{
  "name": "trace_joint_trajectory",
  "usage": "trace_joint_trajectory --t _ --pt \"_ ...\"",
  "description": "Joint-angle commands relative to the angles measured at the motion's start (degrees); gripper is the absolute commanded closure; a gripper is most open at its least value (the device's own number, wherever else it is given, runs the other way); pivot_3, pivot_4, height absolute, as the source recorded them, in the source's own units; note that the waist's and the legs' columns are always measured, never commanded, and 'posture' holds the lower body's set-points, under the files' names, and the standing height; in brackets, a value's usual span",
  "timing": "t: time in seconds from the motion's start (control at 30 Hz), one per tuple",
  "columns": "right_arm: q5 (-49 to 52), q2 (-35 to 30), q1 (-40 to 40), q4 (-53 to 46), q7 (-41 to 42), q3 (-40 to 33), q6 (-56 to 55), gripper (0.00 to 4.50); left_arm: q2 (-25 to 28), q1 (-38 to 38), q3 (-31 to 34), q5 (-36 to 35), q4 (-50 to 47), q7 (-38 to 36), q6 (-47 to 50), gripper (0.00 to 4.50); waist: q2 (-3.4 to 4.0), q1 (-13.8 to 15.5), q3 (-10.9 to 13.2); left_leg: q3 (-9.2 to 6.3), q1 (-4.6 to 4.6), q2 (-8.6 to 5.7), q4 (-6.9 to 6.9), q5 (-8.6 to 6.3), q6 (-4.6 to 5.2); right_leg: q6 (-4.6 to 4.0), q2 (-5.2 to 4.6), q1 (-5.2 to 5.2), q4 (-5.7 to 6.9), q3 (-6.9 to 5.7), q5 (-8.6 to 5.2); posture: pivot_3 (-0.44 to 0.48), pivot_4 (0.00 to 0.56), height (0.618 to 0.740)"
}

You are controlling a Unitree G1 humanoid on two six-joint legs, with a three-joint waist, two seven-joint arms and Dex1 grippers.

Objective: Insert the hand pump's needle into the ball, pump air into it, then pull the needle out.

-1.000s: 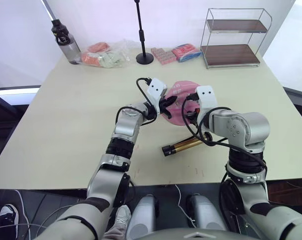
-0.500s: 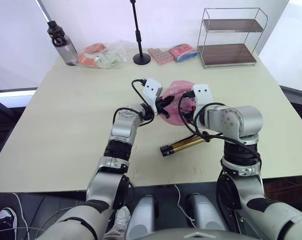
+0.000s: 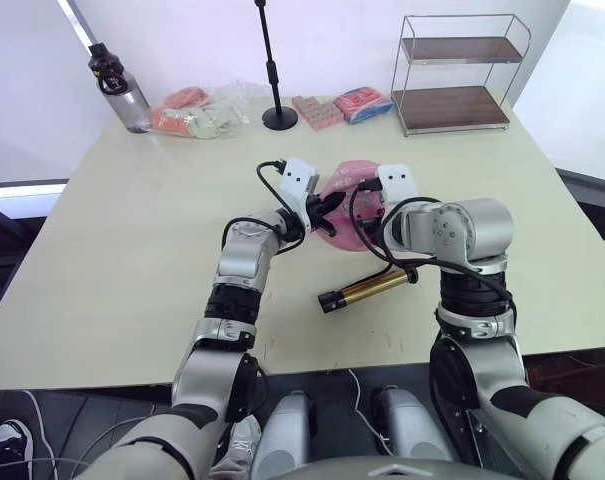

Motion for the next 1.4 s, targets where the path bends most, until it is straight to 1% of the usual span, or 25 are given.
trace_joint_trajectory --t 0.03,0.57,0.87,1.03,1.3,1.4 --pt "1.1 1.0 -2.6 1.7 1.6 1.9 -0.2 4.16 -4.2 1.6 -5.1 -3.2 -2.3 -4.5 2.1 4.45 0.00 0.0 0.0 0.01 0.01 0.00 -0.03 0.00 0.00 -0.01 0.00 0.00 0.00 0.00 0.01 0.000 0.150 0.740" --pt "1.3 1.2 -6.1 7.8 3.9 4.1 -3.0 4.16 -4.7 3.7 -4.9 -4.5 -4.5 -4.9 4.5 4.45 -0.03 -0.2 0.0 0.02 0.08 0.08 -0.11 0.00 0.00 0.01 0.08 -0.01 -0.04 0.03 -0.01 0.000 0.150 0.740" --pt "1.0 0.9 -8.4 12.8 5.3 3.7 -6.6 4.16 -4.4 4.2 -4.6 -4.6 -3.4 -5.3 4.9 4.45 -0.05 -0.4 -0.1 0.03 0.12 0.15 -0.13 0.00 0.00 0.01 0.16 -0.01 -0.04 0.04 -0.01 0.000 0.150 0.740" --pt "0.7 1.7 -9.4 15.0 5.7 3.0 -8.9 4.16 -4.3 4.4 -4.6 -4.1 -2.3 -5.6 4.7 4.45 -0.05 -0.8 -0.1 0.02 0.14 0.19 -0.13 0.00 0.00 0.00 0.21 0.00 -0.05 0.04 0.00 0.000 0.150 0.740" --pt "0.3 4.2 -11.2 16.2 4.5 0.9 -9.4 4.16 -4.1 4.6 -4.5 -3.8 -0.9 -5.9 4.7 4.45 -0.05 -0.9 -0.2 -0.02 0.16 0.20 -0.13 0.00 0.00 -0.02 0.23 0.00 -0.05 0.04 0.01 0.000 0.150 0.740" --pt "0.5 5.3 -12.0 17.3 3.7 -2.0 -9.7 4.16 -4.2 4.5 -4.3 -3.8 -0.8 -5.8 4.7 4.45 -0.08 -1.0 -0.2 -0.02 0.16 0.21 -0.13 0.00 0.00 -0.02 0.23 0.00 -0.05 0.05 0.01 0.000 0.150 0.740"
